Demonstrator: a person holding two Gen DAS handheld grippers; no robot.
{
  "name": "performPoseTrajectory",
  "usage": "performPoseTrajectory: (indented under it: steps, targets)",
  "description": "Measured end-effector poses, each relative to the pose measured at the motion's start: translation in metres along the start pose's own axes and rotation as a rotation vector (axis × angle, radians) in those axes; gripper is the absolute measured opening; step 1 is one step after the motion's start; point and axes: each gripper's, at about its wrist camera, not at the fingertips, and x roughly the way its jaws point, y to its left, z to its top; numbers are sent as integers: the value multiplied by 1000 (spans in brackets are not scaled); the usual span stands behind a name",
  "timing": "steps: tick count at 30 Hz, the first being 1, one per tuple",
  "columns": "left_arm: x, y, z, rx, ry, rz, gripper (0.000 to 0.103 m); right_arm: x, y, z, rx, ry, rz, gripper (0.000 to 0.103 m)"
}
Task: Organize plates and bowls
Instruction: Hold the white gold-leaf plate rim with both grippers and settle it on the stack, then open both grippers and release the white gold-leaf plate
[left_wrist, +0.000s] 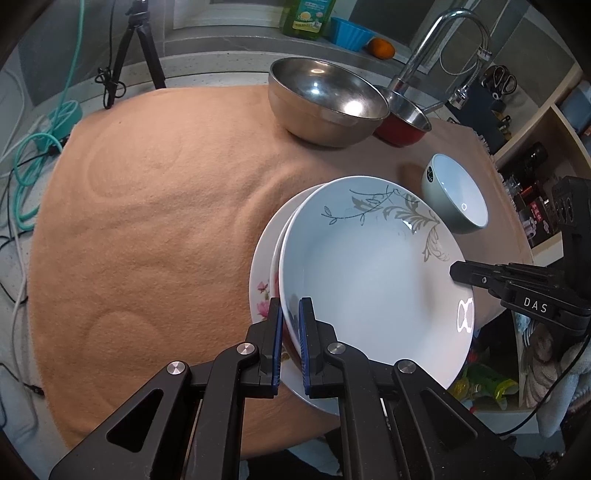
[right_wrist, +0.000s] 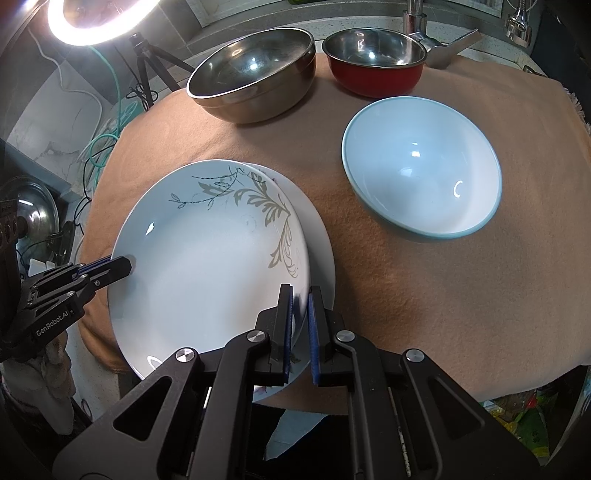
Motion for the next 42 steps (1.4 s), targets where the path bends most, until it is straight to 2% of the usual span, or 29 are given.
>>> performPoseTrajectory:
  steps: [32, 38, 42]
  targets:
    - [-1, 11, 7, -35, 12, -41, 7, -4, -3, 4, -7, 12, 31, 8]
    - [-12, 22, 20, -64, -17, -62, 7, -15, -5, 13, 6, -16, 40, 8]
    - [-18, 30, 36, -89, -47, -77, 7, -27, -7, 27, 19, -69, 59, 8]
